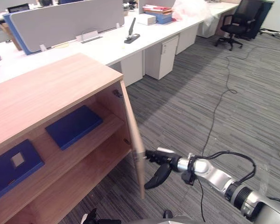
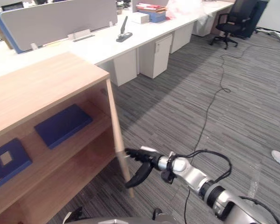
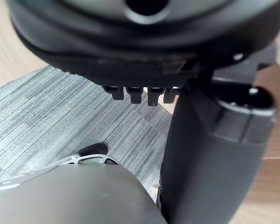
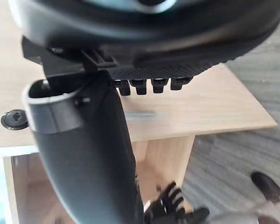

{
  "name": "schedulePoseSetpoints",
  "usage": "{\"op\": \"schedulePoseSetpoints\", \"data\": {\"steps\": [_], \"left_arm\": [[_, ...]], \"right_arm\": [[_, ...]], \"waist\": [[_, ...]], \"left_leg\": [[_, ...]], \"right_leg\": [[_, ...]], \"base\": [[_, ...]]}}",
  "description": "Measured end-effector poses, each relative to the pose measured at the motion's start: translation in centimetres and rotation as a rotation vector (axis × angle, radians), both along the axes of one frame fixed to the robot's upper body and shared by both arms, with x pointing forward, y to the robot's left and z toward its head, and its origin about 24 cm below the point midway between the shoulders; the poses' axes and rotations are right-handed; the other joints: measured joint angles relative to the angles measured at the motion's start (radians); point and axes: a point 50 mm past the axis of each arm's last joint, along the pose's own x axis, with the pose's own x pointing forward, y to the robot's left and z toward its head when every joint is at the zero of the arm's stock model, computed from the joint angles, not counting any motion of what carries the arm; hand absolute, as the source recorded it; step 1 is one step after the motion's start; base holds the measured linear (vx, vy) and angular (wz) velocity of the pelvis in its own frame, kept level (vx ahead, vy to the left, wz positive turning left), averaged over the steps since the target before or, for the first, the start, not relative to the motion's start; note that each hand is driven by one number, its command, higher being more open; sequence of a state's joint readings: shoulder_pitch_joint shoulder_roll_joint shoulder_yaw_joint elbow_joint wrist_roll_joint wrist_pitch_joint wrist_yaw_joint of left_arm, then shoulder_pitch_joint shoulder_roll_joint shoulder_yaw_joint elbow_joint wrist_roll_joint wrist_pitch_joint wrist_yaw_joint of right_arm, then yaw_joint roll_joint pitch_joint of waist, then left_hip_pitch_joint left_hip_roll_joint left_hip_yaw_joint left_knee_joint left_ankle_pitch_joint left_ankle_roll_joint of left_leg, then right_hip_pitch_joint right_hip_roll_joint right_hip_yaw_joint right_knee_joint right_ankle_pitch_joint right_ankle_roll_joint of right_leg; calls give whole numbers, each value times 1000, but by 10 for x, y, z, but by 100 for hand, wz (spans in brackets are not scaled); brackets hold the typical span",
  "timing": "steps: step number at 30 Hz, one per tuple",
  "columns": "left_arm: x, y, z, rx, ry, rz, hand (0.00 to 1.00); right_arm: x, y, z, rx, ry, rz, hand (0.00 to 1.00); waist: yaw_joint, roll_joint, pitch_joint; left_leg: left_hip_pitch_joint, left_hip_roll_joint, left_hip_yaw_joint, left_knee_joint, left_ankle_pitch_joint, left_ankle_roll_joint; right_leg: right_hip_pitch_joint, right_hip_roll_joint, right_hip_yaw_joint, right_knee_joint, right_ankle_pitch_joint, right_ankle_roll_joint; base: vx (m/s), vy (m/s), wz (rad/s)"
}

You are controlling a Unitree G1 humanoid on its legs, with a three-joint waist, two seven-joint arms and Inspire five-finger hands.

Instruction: Walk over to the cabinet, pick up the folder, carry it to the office cabinet, place the folder inside the office cabinet, then close the office cabinet door

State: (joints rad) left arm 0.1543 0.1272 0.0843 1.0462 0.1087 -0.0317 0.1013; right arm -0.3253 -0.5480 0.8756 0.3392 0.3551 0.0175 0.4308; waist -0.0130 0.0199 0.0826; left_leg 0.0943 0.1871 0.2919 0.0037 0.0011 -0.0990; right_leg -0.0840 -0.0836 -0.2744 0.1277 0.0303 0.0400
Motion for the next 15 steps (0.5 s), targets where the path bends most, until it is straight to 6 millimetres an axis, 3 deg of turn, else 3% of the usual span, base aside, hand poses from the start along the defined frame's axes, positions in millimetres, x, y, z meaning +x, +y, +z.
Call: {"op": "schedulePoseSetpoints", "data": {"steps": [4,10,15], "left_arm": [[1,0,0,-1,-3,1,100],[1,0,0,0,-3,1,100],[0,0,0,-3,-2,13,100]], "right_arm": [[-6,11,-4,26,31,30,100],[-11,6,-12,14,63,10,100],[-28,-1,-32,47,161,-110,100]], "waist": [[9,0,-1],[10,-1,-3],[13,-1,-3]], "left_leg": [[-7,-9,-9,-2,4,-5],[-8,-13,-12,-6,4,-5],[-9,-23,-47,-1,5,-4]], "right_leg": [[-3,-10,-7,1,3,-4],[-1,-13,-10,-1,3,-3],[6,-34,-40,33,-20,5]], "base": [[24,34,8],[15,28,2],[-3,22,19]]}}
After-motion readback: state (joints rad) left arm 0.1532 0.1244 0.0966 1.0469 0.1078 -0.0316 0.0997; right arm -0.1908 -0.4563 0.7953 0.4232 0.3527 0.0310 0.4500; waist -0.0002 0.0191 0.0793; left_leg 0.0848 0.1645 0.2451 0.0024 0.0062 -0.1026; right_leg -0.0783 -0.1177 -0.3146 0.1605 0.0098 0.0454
